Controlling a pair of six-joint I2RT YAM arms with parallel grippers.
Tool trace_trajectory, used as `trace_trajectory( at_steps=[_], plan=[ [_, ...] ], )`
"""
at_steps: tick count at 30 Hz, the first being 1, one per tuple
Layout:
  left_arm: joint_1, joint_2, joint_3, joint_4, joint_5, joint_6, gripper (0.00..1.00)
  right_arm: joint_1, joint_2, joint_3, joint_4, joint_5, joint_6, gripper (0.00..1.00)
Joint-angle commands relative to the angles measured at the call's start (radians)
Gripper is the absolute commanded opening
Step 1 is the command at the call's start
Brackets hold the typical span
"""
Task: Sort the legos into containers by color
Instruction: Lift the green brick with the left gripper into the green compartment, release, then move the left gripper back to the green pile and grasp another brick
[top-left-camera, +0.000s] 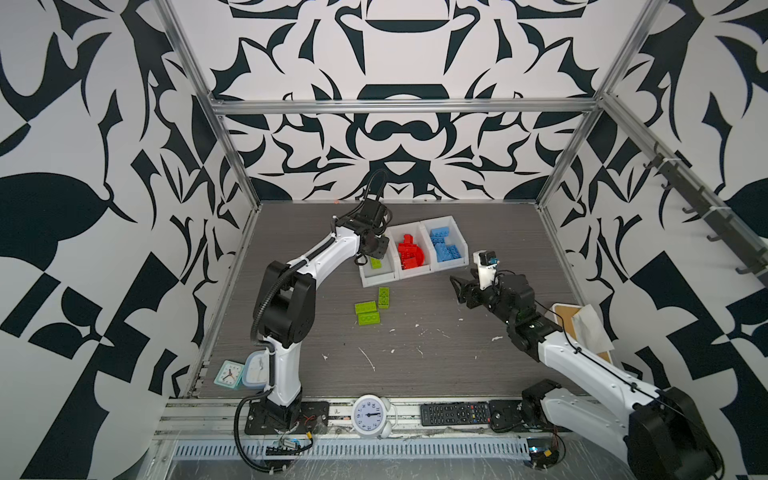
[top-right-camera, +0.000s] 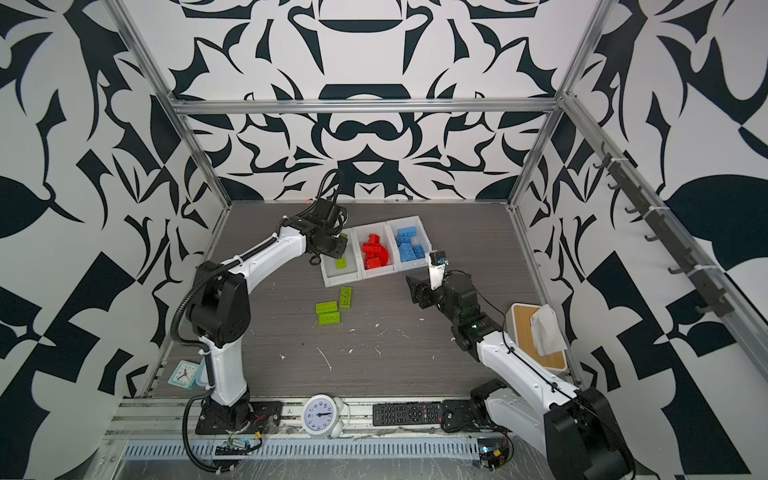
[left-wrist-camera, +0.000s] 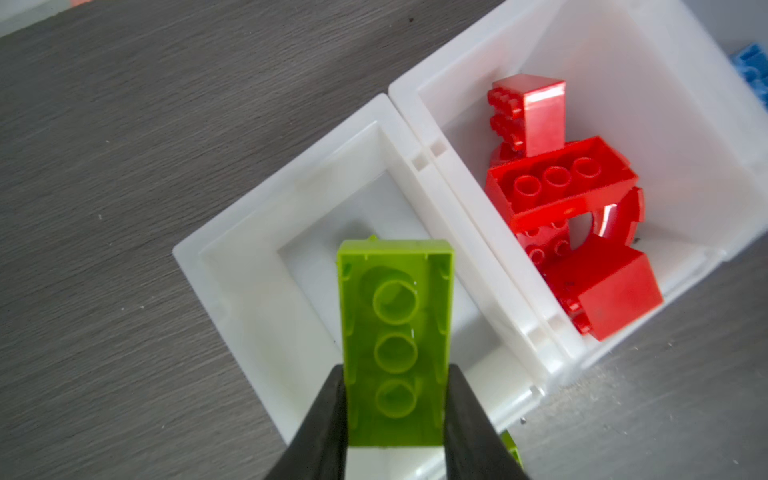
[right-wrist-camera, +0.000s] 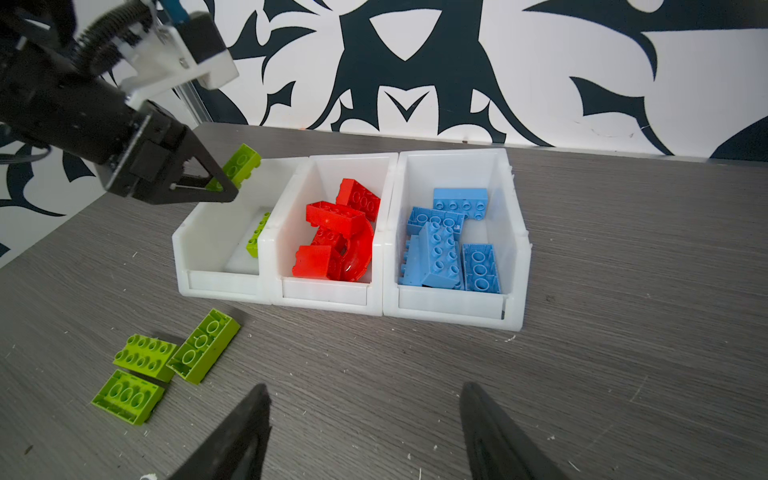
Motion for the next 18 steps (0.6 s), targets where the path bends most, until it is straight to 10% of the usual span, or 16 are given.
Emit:
trace_trajectory(
  at_steps=[1,12,18],
  plan=[
    [0.003,0.045,0.048,-0.033,0.023,0.017,0.23,0.002,-0.021,0.037,0.023,-0.004,0.007,0.74],
    [0.008,0.033,0.063,-0.037,0.011,-0.003,0.64,0.002,-0.016,0.044,0.015,-0.013,0.007,0.74],
    [-0.011,-0.099,-0.022,-0.04,0.031,-0.058,0.67,0.001,-0.016,0.045,0.014,-0.017,0.007,0.74]
  ],
)
